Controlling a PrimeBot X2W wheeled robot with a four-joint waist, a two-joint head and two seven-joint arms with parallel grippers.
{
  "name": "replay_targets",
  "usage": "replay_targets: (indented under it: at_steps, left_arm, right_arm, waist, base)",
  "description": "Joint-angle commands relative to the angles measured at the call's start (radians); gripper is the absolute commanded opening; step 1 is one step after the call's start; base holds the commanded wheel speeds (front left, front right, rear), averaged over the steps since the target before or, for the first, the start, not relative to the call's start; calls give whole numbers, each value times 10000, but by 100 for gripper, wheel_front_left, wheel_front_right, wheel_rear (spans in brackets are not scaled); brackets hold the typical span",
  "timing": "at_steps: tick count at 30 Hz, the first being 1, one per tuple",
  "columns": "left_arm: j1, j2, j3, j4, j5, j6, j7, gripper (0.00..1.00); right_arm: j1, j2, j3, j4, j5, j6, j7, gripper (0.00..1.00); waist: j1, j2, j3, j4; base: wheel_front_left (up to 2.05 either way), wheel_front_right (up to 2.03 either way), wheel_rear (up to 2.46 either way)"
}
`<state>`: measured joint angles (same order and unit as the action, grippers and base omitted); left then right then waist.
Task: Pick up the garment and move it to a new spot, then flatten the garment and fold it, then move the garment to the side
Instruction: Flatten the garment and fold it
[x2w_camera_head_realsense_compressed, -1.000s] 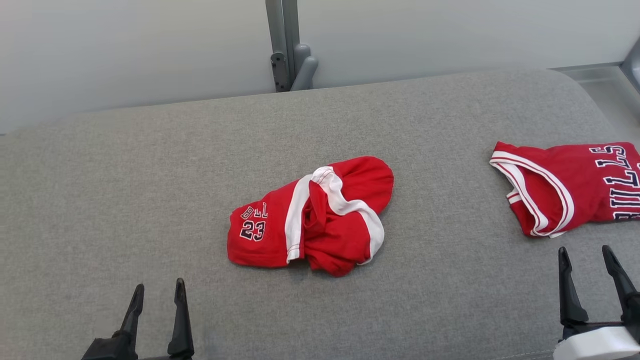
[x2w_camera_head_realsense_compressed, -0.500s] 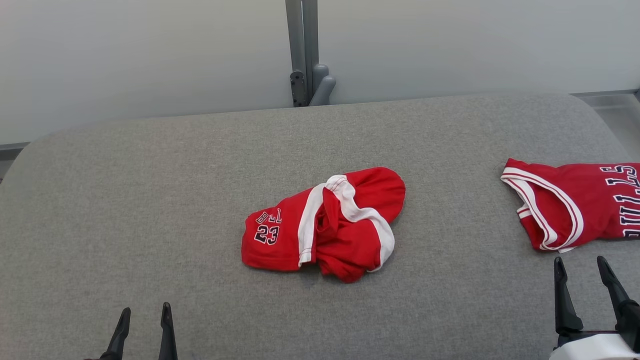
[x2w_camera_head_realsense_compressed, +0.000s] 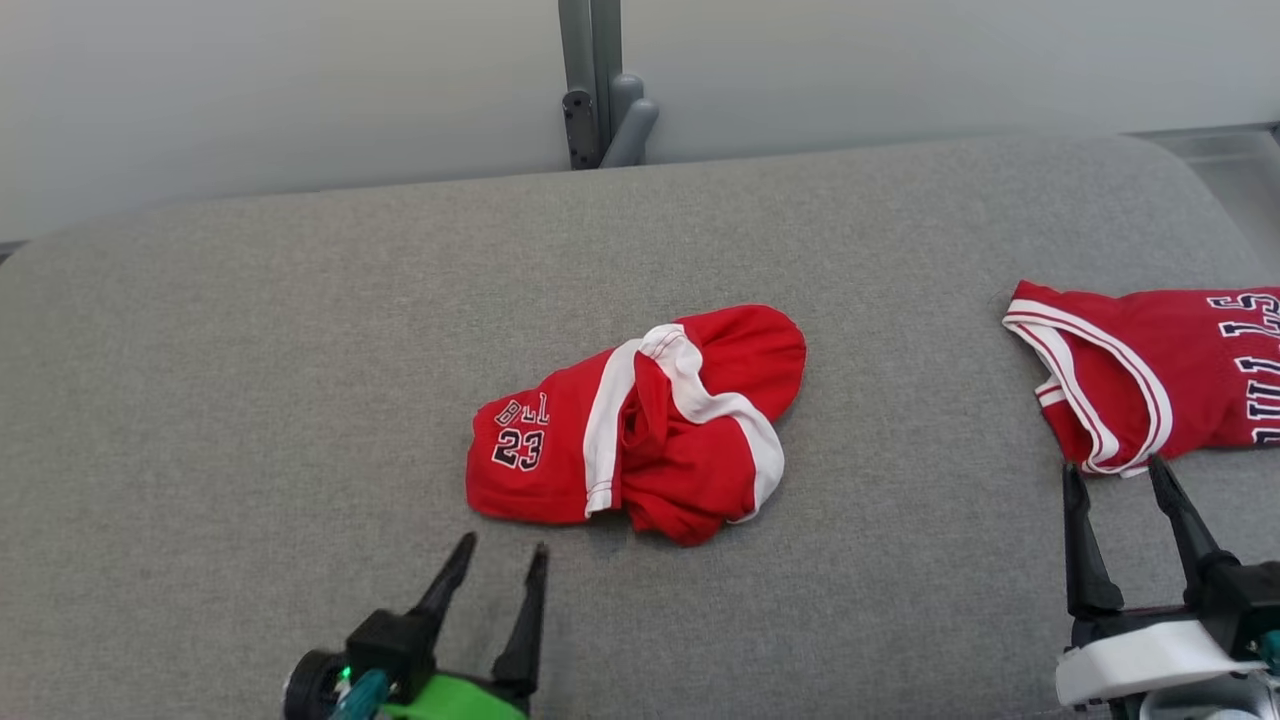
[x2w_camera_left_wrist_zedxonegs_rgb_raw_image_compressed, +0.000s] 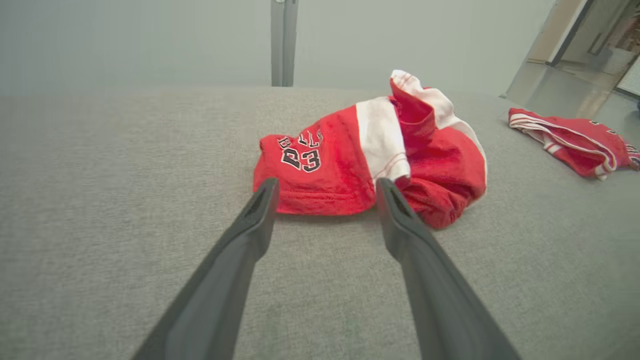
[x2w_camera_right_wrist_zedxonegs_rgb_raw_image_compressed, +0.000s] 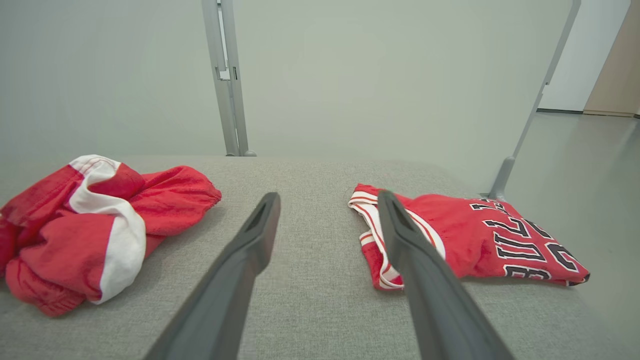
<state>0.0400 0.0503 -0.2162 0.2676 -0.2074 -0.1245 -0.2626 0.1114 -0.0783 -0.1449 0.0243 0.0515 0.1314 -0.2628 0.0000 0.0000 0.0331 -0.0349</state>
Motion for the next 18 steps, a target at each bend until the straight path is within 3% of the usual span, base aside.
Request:
replay_targets:
  at_steps: [1, 5, 13, 14, 15, 16, 17, 18]
  left_arm:
    - [-460, 19, -352, 292, -171, -40, -8, 100]
    - [-1748, 29, -1562, 1440, -692, 130, 245, 100]
    - [-3377, 27, -2368, 3134, -1725, 671, 252, 100]
    - [-3502, 27, -2373, 3341, -1787, 756, 266, 87]
    - [-3620, 29, -2389, 3578, -1813, 820, 299, 42]
    - [-3705, 27, -2383, 3794, -1877, 828, 320, 10]
    - [-3796, 27, -2361, 3947, -1927, 841, 312, 0]
    - [-3887, 27, -2343, 4086, -1975, 824, 330, 0]
  right_arm:
    - [-201, -28, 86, -66, 68, -15, -25, 100]
    - [-478, 12, 379, -74, 162, -15, -25, 100]
    - [-702, 85, 415, 56, 277, -15, -25, 100]
    - [-719, 91, 416, 65, 281, -15, -25, 100]
    - [-725, 93, 416, 70, 278, -15, -25, 100]
    - [-734, 95, 412, 86, 276, -15, -25, 100]
    - [-731, 97, 398, 90, 276, -15, -25, 100]
    - [-733, 101, 380, 92, 279, -15, -25, 100]
  waist:
    - [0, 0, 380, -183]
    - [0, 0, 705, -473]
    - [0, 0, 959, -983]
    - [0, 0, 973, -1025]
    - [0, 0, 982, -1060]
    - [0, 0, 989, -1090]
    - [0, 0, 991, -1107]
    - [0, 0, 993, -1115]
  base:
    - [0, 0, 0]
    - [0, 0, 0]
    - [0, 0, 0]
    - [0, 0, 0]
    - [0, 0, 0]
    - [0, 0, 0]
    - [0, 0, 0]
    - [0, 0, 0]
